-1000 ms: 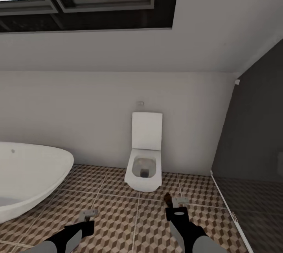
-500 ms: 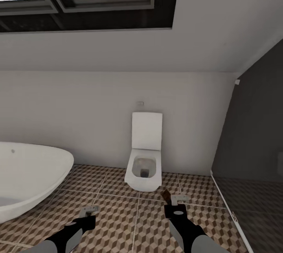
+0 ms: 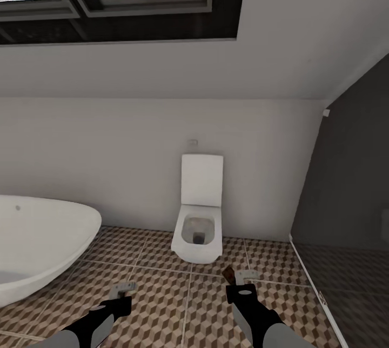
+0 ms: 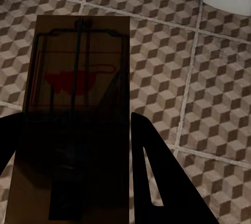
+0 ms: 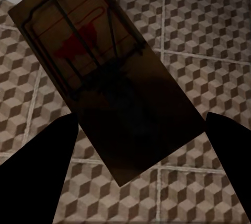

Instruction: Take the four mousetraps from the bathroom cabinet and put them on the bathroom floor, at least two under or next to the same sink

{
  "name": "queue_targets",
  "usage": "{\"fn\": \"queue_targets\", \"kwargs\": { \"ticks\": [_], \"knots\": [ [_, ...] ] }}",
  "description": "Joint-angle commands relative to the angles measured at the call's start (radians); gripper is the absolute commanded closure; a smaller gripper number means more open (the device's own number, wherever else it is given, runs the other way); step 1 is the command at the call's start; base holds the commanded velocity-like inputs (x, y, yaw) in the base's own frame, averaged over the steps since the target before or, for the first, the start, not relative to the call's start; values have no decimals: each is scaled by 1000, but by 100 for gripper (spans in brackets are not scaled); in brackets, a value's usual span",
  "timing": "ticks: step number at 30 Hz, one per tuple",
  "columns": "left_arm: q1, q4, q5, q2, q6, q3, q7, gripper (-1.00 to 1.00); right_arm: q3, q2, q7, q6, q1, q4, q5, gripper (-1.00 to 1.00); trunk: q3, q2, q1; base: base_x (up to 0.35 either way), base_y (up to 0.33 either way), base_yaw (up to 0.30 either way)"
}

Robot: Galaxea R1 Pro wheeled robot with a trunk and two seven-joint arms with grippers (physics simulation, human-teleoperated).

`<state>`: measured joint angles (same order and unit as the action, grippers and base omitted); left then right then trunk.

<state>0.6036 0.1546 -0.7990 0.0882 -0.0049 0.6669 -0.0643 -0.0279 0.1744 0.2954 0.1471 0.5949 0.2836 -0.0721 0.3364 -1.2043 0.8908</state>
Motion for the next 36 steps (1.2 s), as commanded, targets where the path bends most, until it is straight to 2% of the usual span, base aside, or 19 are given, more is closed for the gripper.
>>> {"fn": "queue_targets", "kwargs": {
  "ticks": [1,5,36],
  "knots": [
    [0,2,-5,-2,0,8,-6,100,-1,0,-2,10,0,2,-5,100,1,-1,0,0,0,0],
    [0,2,-5,-10,0,9,-7,100,0,0,-4,12,0,2,-4,100,1,-1,0,0,0,0],
    [1,2,-6,-15,6,10,-6,100,-3,0,-6,12,0,2,-5,100,98,-218,119,0,0,0]
  ]
}}
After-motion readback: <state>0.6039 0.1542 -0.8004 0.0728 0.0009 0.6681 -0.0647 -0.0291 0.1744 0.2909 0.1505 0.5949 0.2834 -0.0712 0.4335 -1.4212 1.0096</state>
